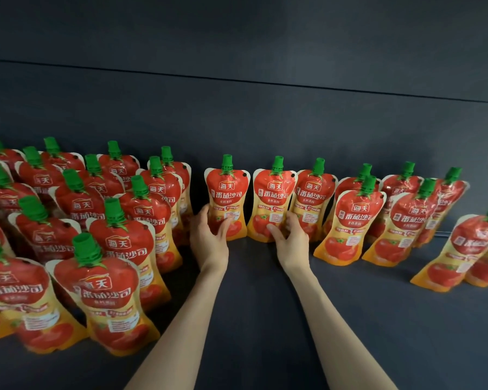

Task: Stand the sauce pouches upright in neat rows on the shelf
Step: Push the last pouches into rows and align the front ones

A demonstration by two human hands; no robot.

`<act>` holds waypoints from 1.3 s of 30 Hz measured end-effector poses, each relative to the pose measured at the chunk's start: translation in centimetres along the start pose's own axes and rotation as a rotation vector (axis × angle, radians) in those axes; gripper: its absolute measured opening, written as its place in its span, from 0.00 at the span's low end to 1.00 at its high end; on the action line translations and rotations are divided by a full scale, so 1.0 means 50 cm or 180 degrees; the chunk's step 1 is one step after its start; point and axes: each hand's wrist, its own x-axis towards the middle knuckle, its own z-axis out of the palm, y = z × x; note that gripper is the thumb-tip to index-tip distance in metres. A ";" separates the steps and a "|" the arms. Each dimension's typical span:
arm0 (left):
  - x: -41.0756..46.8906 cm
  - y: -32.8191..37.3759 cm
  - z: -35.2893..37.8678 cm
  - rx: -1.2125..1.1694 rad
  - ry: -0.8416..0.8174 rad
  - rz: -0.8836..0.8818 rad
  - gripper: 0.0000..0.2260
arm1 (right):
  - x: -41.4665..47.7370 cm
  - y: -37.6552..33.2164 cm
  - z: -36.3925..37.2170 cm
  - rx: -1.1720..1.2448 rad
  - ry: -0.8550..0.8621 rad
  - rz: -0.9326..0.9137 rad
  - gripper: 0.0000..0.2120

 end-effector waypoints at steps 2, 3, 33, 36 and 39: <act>0.000 0.000 0.001 0.0001 0.0001 -0.0012 0.24 | 0.002 -0.001 0.000 -0.0042 0.0008 0.0011 0.23; 0.000 0.000 0.001 -0.0007 -0.0006 -0.0016 0.24 | 0.002 0.000 0.001 -0.0056 0.0023 0.0008 0.23; 0.023 -0.030 0.013 -0.0347 -0.0104 -0.0096 0.24 | 0.004 0.009 0.012 -0.0171 0.0264 -0.0135 0.24; 0.022 -0.029 0.013 -0.0351 -0.0109 -0.0084 0.24 | 0.004 0.010 0.013 -0.0237 0.0302 -0.0174 0.25; 0.023 -0.030 0.013 -0.0332 -0.0109 -0.0101 0.24 | 0.003 0.008 0.012 -0.0225 0.0294 -0.0183 0.24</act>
